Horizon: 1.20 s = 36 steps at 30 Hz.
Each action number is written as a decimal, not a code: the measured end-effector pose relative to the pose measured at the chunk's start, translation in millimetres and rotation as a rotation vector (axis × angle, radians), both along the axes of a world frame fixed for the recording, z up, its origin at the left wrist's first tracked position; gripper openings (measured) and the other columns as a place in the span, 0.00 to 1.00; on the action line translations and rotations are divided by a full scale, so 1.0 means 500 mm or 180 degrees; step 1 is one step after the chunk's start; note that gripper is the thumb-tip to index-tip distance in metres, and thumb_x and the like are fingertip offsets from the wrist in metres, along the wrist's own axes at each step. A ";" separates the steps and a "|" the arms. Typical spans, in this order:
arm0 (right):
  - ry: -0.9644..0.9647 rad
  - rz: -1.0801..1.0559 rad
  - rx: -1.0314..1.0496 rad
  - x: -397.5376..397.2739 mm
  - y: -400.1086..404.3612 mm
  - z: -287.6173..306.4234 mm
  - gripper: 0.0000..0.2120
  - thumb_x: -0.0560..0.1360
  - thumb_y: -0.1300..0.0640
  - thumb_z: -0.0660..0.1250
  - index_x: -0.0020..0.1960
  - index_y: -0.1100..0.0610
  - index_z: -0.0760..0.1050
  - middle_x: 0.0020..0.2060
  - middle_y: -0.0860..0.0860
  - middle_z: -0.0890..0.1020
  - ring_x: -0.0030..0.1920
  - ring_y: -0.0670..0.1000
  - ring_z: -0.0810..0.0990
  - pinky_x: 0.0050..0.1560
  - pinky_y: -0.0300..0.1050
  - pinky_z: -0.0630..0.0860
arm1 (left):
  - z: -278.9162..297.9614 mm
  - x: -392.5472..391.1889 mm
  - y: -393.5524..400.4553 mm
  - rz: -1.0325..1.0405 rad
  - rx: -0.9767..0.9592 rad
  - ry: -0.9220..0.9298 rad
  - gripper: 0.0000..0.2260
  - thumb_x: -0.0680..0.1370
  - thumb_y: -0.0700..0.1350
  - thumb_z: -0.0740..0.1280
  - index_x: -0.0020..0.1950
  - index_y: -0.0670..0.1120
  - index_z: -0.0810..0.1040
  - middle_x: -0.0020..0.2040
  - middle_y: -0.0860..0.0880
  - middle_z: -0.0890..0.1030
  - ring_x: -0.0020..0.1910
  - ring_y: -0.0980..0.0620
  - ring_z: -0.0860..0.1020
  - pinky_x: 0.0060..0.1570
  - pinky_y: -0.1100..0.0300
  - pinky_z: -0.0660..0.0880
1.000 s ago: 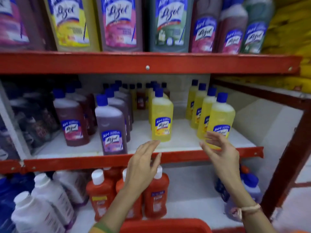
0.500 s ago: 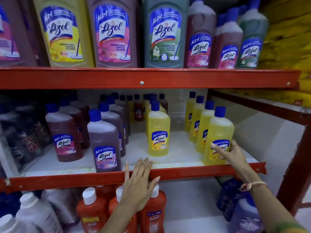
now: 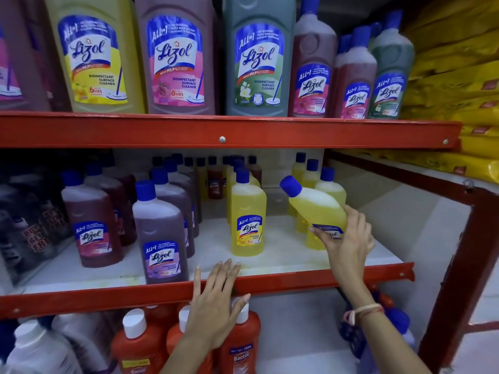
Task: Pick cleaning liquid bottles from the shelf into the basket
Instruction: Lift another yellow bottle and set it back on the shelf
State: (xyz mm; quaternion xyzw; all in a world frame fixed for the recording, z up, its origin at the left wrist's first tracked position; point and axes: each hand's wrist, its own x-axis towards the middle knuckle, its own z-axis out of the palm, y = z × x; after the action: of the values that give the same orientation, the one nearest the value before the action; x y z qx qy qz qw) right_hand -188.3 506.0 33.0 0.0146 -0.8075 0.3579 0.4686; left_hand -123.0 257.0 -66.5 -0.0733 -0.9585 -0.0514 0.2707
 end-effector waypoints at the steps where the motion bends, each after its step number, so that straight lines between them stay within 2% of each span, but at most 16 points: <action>1: 0.0110 -0.0179 0.0190 0.009 -0.007 -0.002 0.33 0.63 0.46 0.77 0.62 0.53 0.67 0.53 0.57 0.76 0.54 0.59 0.72 0.53 0.59 0.68 | 0.001 0.001 -0.001 0.0001 -0.0008 -0.0012 0.26 0.78 0.63 0.51 0.73 0.52 0.63 0.70 0.50 0.71 0.70 0.51 0.67 0.70 0.44 0.45; 6: 0.0342 -0.0886 0.0923 0.051 -0.021 -0.012 0.26 0.69 0.45 0.70 0.62 0.53 0.68 0.52 0.58 0.78 0.51 0.61 0.74 0.55 0.61 0.66 | 0.004 0.004 -0.003 0.0013 -0.0030 -0.0080 0.27 0.78 0.63 0.51 0.73 0.51 0.63 0.69 0.50 0.72 0.69 0.50 0.69 0.69 0.45 0.45; 9: 0.0336 -0.0660 0.0825 0.072 -0.025 -0.003 0.26 0.68 0.42 0.66 0.62 0.52 0.67 0.53 0.57 0.78 0.53 0.58 0.71 0.55 0.59 0.65 | 0.006 0.004 -0.005 0.0002 -0.0053 -0.0117 0.27 0.78 0.63 0.51 0.72 0.52 0.64 0.69 0.50 0.73 0.68 0.50 0.70 0.69 0.45 0.45; 10: 0.0314 -0.0347 0.0595 0.078 -0.023 0.003 0.27 0.67 0.42 0.68 0.62 0.51 0.67 0.53 0.56 0.77 0.53 0.57 0.70 0.54 0.59 0.66 | 0.006 0.005 -0.006 0.0001 -0.0055 -0.0135 0.27 0.78 0.63 0.50 0.72 0.52 0.64 0.68 0.50 0.73 0.68 0.50 0.70 0.69 0.45 0.45; 12: 0.0158 0.0837 -0.0187 0.095 -0.017 0.028 0.29 0.65 0.47 0.76 0.60 0.50 0.67 0.52 0.53 0.76 0.54 0.55 0.73 0.53 0.56 0.72 | 0.006 0.006 -0.007 0.0008 -0.0055 -0.0170 0.27 0.78 0.64 0.49 0.72 0.53 0.63 0.69 0.50 0.73 0.68 0.51 0.69 0.69 0.45 0.44; 14: -0.0096 0.2131 -0.1027 0.114 -0.009 0.050 0.30 0.63 0.55 0.78 0.60 0.50 0.68 0.50 0.52 0.79 0.50 0.54 0.80 0.46 0.46 0.80 | 0.005 0.006 -0.007 0.0030 -0.0052 -0.0204 0.27 0.78 0.64 0.49 0.73 0.53 0.62 0.69 0.51 0.73 0.68 0.51 0.69 0.69 0.46 0.44; 16: -0.0349 0.2736 -0.1473 0.115 -0.002 0.060 0.31 0.63 0.59 0.78 0.61 0.50 0.68 0.47 0.52 0.83 0.44 0.54 0.83 0.37 0.43 0.82 | 0.006 0.006 -0.007 0.0054 -0.0065 -0.0248 0.27 0.78 0.65 0.47 0.72 0.53 0.63 0.68 0.51 0.74 0.67 0.51 0.71 0.68 0.46 0.45; 18: -0.0574 0.3177 -0.1857 0.108 0.000 0.061 0.33 0.60 0.54 0.81 0.61 0.51 0.70 0.44 0.52 0.85 0.41 0.55 0.84 0.33 0.45 0.81 | 0.005 0.004 -0.009 0.0047 -0.0068 -0.0283 0.28 0.78 0.65 0.45 0.72 0.53 0.64 0.67 0.51 0.75 0.67 0.51 0.71 0.68 0.46 0.45; 20: -0.0830 0.3736 -0.2337 0.099 0.002 0.054 0.41 0.55 0.48 0.82 0.63 0.57 0.71 0.47 0.55 0.84 0.43 0.56 0.84 0.36 0.49 0.82 | 0.004 0.002 -0.011 0.0037 -0.0043 -0.0286 0.28 0.78 0.65 0.45 0.71 0.53 0.65 0.68 0.51 0.74 0.68 0.51 0.70 0.69 0.47 0.44; 23: -0.1126 0.4214 -0.2736 0.092 0.012 0.043 0.45 0.56 0.47 0.82 0.67 0.61 0.68 0.57 0.59 0.80 0.53 0.59 0.81 0.49 0.55 0.82 | 0.003 0.000 -0.013 0.0010 0.0012 -0.0275 0.27 0.77 0.65 0.47 0.70 0.53 0.68 0.68 0.51 0.74 0.68 0.51 0.70 0.70 0.49 0.42; 26: -0.1172 0.4335 -0.2709 0.085 0.024 0.038 0.42 0.56 0.47 0.82 0.64 0.59 0.71 0.57 0.57 0.81 0.56 0.59 0.80 0.54 0.57 0.79 | 0.002 0.000 -0.011 -0.0019 0.0056 -0.0274 0.28 0.77 0.65 0.45 0.69 0.53 0.68 0.68 0.51 0.74 0.68 0.51 0.70 0.70 0.50 0.42; 29: -0.1214 0.4177 -0.2572 0.074 0.043 0.042 0.45 0.58 0.48 0.82 0.68 0.62 0.67 0.63 0.64 0.75 0.63 0.65 0.74 0.62 0.65 0.71 | 0.003 0.001 -0.012 -0.0023 0.0081 -0.0295 0.28 0.77 0.65 0.44 0.69 0.53 0.69 0.67 0.51 0.75 0.67 0.52 0.71 0.70 0.49 0.43; 30: -0.1207 0.4093 -0.2493 0.070 0.052 0.046 0.43 0.57 0.48 0.82 0.67 0.60 0.69 0.62 0.64 0.76 0.62 0.64 0.75 0.61 0.66 0.72 | 0.004 0.002 -0.011 -0.0026 0.0099 -0.0295 0.28 0.77 0.65 0.44 0.68 0.53 0.69 0.67 0.51 0.75 0.66 0.52 0.71 0.70 0.50 0.43; 33: -0.1251 0.3812 -0.2227 0.049 0.081 0.060 0.39 0.54 0.48 0.83 0.61 0.54 0.73 0.53 0.55 0.84 0.52 0.57 0.83 0.49 0.54 0.82 | 0.006 0.005 -0.009 -0.0042 0.0116 -0.0258 0.28 0.78 0.65 0.44 0.69 0.53 0.68 0.66 0.51 0.75 0.66 0.51 0.72 0.70 0.49 0.44; 36: -0.1406 0.3550 -0.2056 0.019 0.105 0.066 0.45 0.51 0.47 0.84 0.64 0.53 0.70 0.49 0.52 0.86 0.46 0.55 0.85 0.38 0.50 0.83 | 0.007 0.005 -0.008 -0.0028 0.0093 -0.0229 0.28 0.78 0.65 0.45 0.70 0.53 0.67 0.67 0.51 0.75 0.66 0.51 0.71 0.70 0.49 0.44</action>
State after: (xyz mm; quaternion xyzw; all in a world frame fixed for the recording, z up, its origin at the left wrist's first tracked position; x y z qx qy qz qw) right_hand -178.7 558.7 65.8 0.2146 -0.6086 0.7637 0.0190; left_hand -120.3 253.0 -63.0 -0.0717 -0.9664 -0.0692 0.2369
